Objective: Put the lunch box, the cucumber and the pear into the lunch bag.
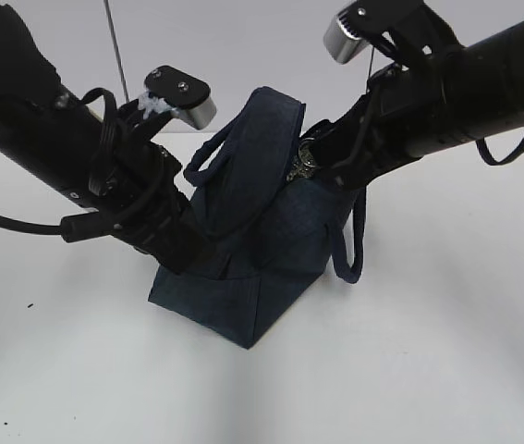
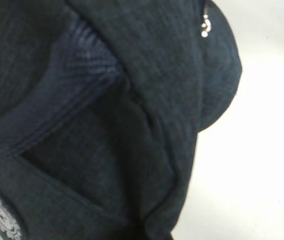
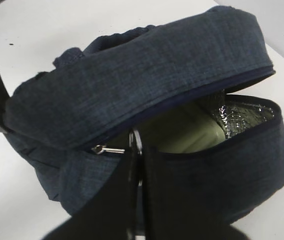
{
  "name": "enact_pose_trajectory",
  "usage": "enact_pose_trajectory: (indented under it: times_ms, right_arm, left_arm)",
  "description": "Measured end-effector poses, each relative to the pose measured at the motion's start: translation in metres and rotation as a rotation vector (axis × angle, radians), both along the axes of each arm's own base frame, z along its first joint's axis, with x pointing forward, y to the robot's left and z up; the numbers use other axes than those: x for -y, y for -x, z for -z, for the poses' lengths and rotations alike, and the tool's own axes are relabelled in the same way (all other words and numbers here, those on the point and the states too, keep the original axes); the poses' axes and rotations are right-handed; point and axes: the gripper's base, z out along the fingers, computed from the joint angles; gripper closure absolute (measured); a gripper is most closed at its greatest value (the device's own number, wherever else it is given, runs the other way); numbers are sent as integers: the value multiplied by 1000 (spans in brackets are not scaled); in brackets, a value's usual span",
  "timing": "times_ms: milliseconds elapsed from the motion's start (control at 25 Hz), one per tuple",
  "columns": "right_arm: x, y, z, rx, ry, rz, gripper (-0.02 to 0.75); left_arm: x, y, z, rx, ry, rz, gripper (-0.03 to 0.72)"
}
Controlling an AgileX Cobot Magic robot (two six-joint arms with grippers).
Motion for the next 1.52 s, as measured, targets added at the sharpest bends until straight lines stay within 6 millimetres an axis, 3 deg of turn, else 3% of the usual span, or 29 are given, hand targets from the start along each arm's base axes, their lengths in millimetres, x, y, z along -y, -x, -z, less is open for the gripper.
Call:
enact_pose_trajectory:
  times_ms: [520, 640, 880, 960, 1200, 1520]
  right_arm:
    - [-2, -7, -12, -11, -19, -36, 732]
    - [-1, -6, -12, -34, -24, -50, 732]
    - [-1, -6, -12, -42, -29, -48, 732]
    - [-1, -6, -12, -44, -32, -45, 732]
    - [-1, -6, -12, -50, -38, -40, 732]
    - [-2, -5, -12, -61, -50, -42, 732]
  left_arm:
    - [0, 0, -1, -1, 3, -1, 701]
    - [0, 1, -3, 4, 8, -2, 660]
    - [-4, 6, -30, 97, 74, -32, 420]
    - [-3, 8, -35, 100, 105, -45, 386]
    - [1, 9, -38, 104, 135, -55, 367]
    - [25, 16, -44, 210, 184, -50, 370]
